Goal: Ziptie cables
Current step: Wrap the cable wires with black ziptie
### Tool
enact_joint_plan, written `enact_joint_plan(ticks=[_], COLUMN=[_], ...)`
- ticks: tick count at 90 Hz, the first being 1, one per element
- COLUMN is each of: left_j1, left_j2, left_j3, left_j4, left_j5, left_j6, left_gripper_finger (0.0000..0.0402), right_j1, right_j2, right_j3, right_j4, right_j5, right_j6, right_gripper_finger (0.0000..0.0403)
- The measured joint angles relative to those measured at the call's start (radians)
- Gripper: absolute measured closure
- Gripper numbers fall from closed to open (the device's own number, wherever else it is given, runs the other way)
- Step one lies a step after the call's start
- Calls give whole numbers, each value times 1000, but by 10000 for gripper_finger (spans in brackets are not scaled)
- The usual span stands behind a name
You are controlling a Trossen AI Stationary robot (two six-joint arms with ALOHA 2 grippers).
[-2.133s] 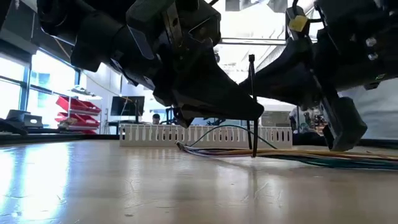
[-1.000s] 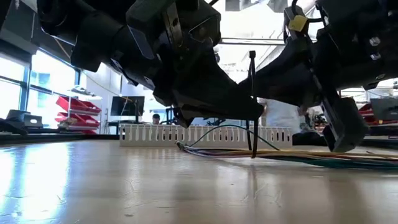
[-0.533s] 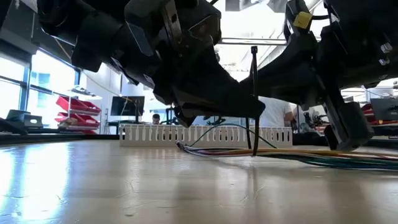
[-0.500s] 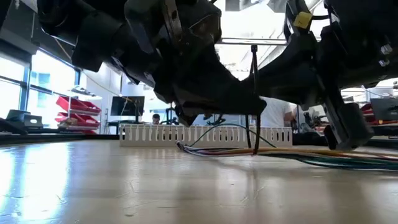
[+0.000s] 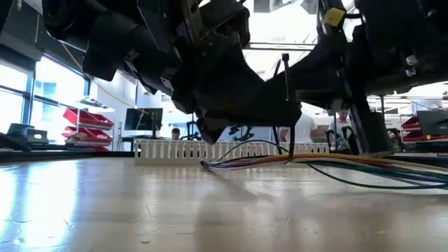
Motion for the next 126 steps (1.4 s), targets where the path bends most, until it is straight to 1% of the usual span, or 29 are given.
enact_joint_plan(ticks=[27,47,80,100,109,126], left_j1=[0,0,-1,-1,0,0], left_j2=[0,0,0,0,0,0], left_j3=[0,0,0,0,0,0], left_j4=[-7,-18,-19,-19,-19,-19], left_j5=[-17,-31,-31,-30,-30,-30], left_j6=[-8,-8,-8,1,1,2], left_gripper_finger=[402,402,402,402,402,402], right_j1=[4,30,11,7,8,8], right_j2=[0,0,0,0,0,0], right_j3=[0,-1,-2,-2,-2,-2], right_j4=[0,-7,-7,-35,-61,-58], right_j5=[-3,-9,53,63,66,76], right_j6=[9,22,80,92,122,143], right_gripper_finger=[403,403,403,403,403,403])
